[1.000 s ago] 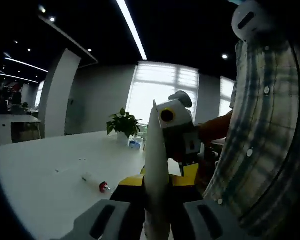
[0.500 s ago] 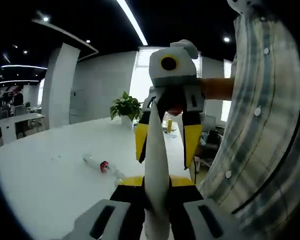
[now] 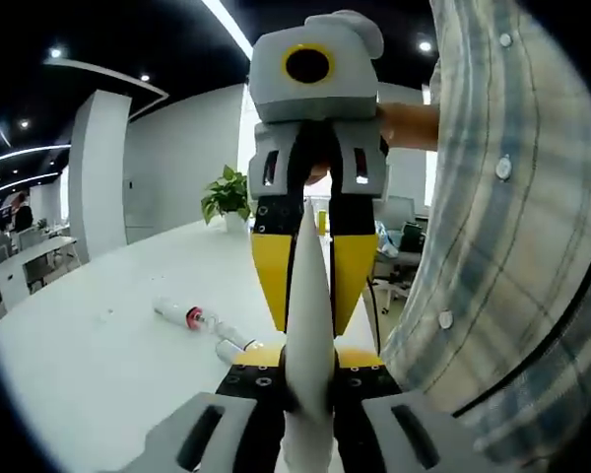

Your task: Arrange the skincare products in the storage area until every visible bottle or jar stands upright without overlapping.

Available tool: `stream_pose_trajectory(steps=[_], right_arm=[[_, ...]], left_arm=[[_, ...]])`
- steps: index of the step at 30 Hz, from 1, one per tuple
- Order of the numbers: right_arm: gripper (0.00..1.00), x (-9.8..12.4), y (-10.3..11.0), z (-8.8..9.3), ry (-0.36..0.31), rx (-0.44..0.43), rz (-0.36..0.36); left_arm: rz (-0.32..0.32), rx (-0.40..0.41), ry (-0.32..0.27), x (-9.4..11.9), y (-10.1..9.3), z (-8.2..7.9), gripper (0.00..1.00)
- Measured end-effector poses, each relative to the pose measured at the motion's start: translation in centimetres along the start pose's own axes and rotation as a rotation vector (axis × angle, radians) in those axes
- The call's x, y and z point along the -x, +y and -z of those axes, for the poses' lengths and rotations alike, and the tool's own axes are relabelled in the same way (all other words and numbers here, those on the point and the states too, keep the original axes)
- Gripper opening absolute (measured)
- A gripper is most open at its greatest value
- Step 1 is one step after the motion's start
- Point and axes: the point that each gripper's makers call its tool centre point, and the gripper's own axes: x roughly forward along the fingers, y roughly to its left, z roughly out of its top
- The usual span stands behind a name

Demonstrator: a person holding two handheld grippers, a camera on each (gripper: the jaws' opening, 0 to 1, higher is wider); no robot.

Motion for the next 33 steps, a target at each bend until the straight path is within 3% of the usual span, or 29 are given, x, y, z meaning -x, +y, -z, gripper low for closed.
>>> stream_pose_trajectory(steps=[4,12,18,25,27,30,33], right_arm=[[0.06,-0.5,0.4,0.2,0.039,0.024,-0.020],[0.05,-1.1,1.3,-0.2,0.105,0.108,-0.065],[0.05,-1.2,1.4,0.0,0.119,0.130,-0.091],[0.05,-0.1,-0.9,0.0,0.142,0.164,-0.075],[0.05,0.0,-1.5,0.2,0.147,0.174,-0.075],[0.05,0.1,-2.3,0.6,0.156,0.181,-0.076],[0.05,0.3,-3.1,1.2,0.177,0.189,-0.076]], left_arm=[[-0.009,-0.013,0.027,-0.4,-0.2,0.6,0.18],[-0.132,0.040,0.104,-0.2,-0.6,1.5,0.20],[-0.164,0.123,0.060,-0.2,-0.4,1.9,0.21],[-0.275,0.198,0.065,1.1,1.7,2.6,0.25],[-0.306,0.272,0.051,1.7,2.3,2.9,0.26],[-0.360,0.324,0.024,2.7,3.4,3.3,0.32],[-0.375,0.335,0.031,3.2,3.6,3.8,0.42]])
